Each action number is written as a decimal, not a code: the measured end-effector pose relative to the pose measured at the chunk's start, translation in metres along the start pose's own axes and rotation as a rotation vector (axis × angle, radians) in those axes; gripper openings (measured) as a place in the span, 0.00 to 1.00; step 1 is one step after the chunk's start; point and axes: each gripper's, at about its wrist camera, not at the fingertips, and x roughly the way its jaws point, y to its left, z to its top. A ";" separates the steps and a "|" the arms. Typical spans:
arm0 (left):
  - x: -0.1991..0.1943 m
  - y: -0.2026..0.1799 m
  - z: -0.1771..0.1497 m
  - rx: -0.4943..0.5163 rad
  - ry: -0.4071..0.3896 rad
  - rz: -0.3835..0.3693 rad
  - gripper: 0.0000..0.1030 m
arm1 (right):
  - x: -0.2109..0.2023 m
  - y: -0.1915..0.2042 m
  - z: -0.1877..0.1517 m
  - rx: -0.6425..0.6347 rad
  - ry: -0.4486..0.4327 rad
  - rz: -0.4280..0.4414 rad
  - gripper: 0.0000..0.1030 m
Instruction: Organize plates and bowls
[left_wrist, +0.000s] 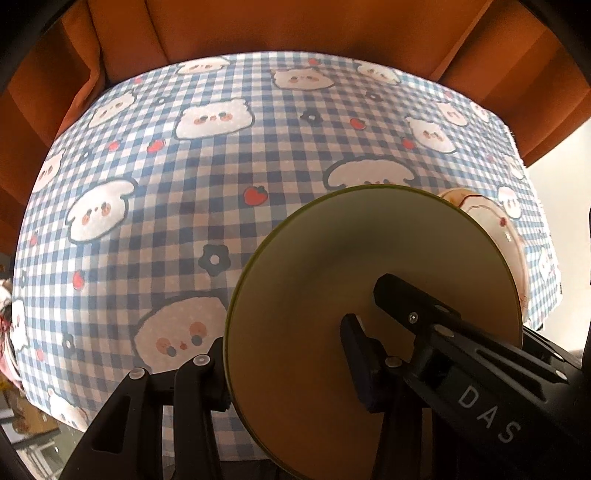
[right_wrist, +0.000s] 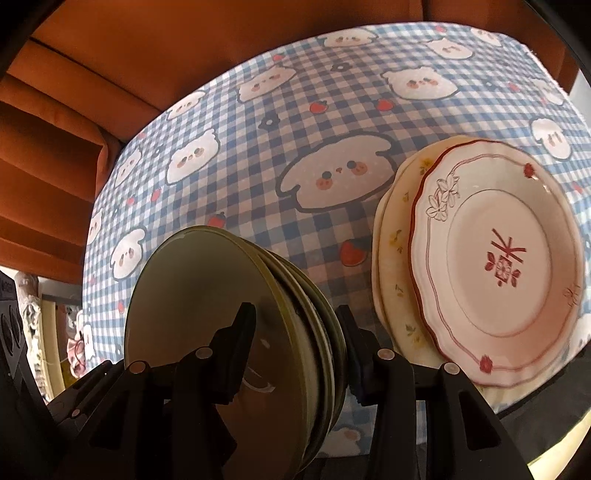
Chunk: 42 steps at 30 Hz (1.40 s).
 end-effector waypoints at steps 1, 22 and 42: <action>-0.003 0.001 0.000 0.006 -0.005 -0.004 0.46 | -0.004 0.002 -0.001 0.003 -0.011 -0.006 0.46; -0.028 -0.024 -0.005 0.004 -0.112 -0.013 0.46 | -0.043 -0.005 -0.005 -0.035 -0.106 -0.010 0.47; -0.016 -0.117 0.004 -0.068 -0.127 0.020 0.46 | -0.070 -0.086 0.030 -0.108 -0.081 0.032 0.46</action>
